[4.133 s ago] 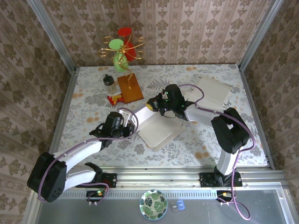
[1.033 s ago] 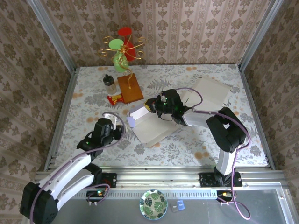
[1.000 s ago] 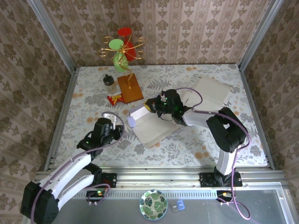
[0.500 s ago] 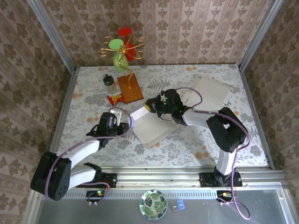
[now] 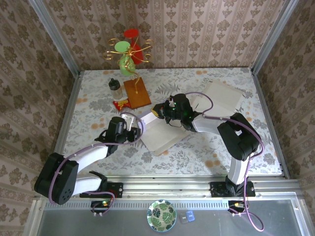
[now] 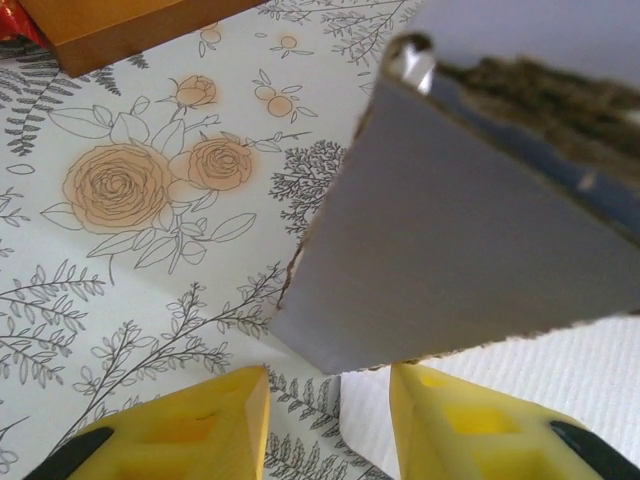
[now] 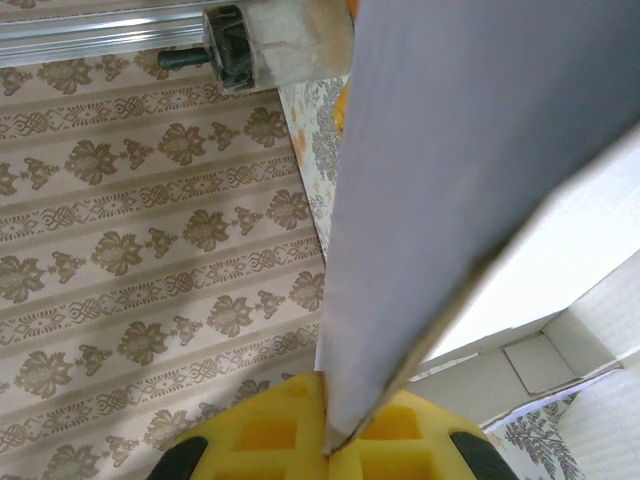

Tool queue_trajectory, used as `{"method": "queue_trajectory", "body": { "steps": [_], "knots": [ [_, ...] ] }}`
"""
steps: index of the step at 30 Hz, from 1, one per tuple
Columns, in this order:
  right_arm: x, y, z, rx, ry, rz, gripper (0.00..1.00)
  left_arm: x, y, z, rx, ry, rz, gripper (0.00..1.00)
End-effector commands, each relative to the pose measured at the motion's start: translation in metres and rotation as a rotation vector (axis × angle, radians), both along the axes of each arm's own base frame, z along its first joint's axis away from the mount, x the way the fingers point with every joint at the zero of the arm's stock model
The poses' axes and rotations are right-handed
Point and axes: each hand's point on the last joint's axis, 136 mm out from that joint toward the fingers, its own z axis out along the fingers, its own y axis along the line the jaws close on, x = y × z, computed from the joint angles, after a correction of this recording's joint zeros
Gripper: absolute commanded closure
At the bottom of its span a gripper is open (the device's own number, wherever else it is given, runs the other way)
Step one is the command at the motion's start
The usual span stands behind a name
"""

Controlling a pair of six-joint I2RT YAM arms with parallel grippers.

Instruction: Fold the paper box

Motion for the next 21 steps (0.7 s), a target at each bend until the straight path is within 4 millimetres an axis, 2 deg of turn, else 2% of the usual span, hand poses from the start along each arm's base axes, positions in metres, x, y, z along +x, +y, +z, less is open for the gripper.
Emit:
{"method": "queue_trajectory", "body": {
  "steps": [1, 7, 16, 21],
  "knots": [
    [-0.011, 0.005, -0.030, -0.041, 0.071, 0.029, 1.00, 0.012, -0.010, 0.020, -0.030, -0.069, -0.002, 0.61],
    [-0.008, 0.004, -0.033, -0.027, 0.037, 0.011, 1.00, 0.012, -0.009, 0.018, -0.028, -0.065, 0.014, 0.60],
    [-0.009, 0.000, -0.043, -0.017, 0.004, -0.023, 1.00, 0.015, -0.011, 0.017, -0.028, -0.058, 0.016, 0.73],
    [-0.011, 0.006, -0.045, 0.009, -0.004, -0.032, 1.00, 0.016, -0.013, 0.018, -0.028, -0.062, 0.023, 0.74]
  ]
}}
